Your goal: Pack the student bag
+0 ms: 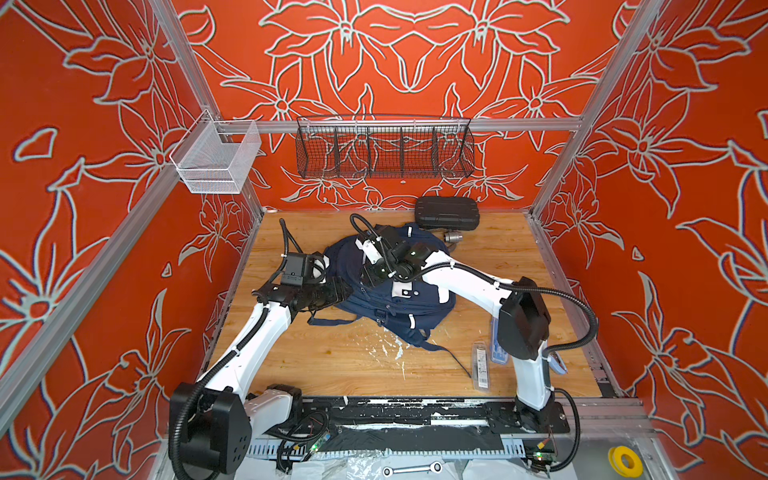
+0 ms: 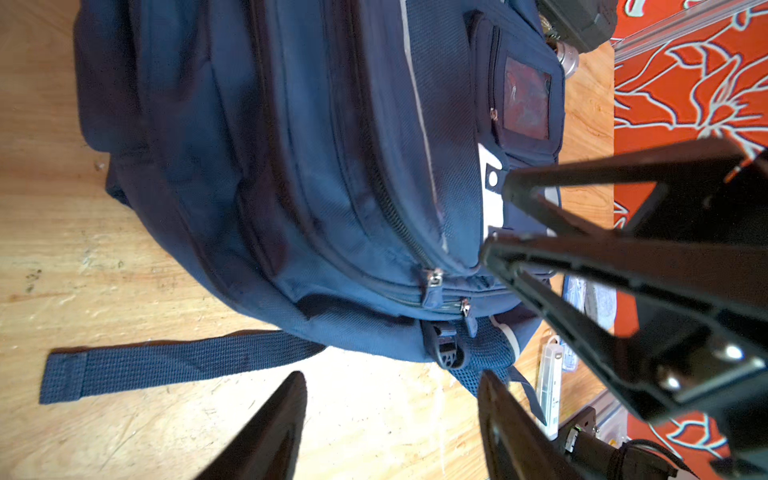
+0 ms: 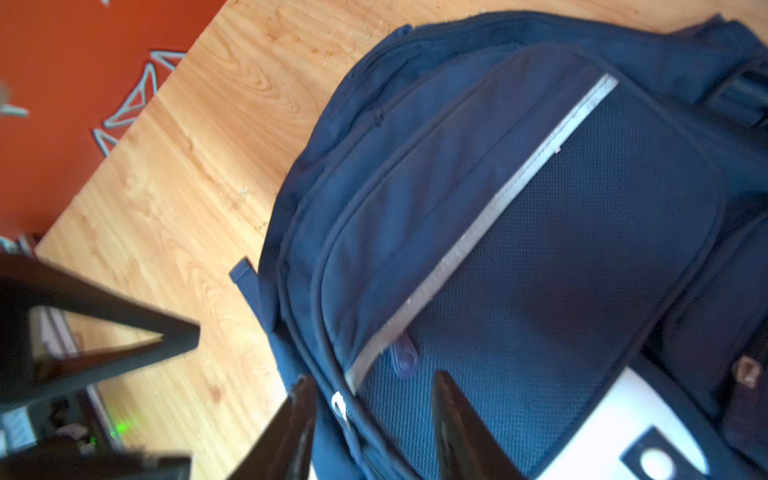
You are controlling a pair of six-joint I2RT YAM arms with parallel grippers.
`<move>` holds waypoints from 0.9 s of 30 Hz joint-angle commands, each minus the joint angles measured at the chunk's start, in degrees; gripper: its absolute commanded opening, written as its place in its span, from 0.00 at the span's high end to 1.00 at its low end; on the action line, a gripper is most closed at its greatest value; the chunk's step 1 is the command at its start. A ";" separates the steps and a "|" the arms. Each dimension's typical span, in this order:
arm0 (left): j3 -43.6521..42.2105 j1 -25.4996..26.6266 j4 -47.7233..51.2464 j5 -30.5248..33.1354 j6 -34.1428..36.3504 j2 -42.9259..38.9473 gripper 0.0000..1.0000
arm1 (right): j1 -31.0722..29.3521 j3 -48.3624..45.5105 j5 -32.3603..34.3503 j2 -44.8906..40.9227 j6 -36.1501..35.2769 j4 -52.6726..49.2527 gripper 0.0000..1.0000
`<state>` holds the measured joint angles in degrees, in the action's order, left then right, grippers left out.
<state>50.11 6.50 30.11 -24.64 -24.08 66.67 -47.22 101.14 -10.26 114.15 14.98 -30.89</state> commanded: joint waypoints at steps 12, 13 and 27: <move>4.04 0.24 -0.81 -0.72 -1.60 2.39 0.34 | 0.57 -21.91 -0.63 -13.26 3.95 -4.51 0.67; 3.89 0.26 -0.92 -0.76 -1.78 2.49 0.34 | 0.57 -22.77 -0.71 -12.84 4.22 -4.23 0.68; 3.33 0.27 -1.27 -1.11 -3.01 3.42 0.34 | 0.37 -25.80 -2.36 -6.88 5.93 -0.53 0.60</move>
<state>53.36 6.48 29.32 -25.50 -26.76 69.87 -46.85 76.69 -12.49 106.30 19.73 -32.45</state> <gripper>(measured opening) 0.657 0.395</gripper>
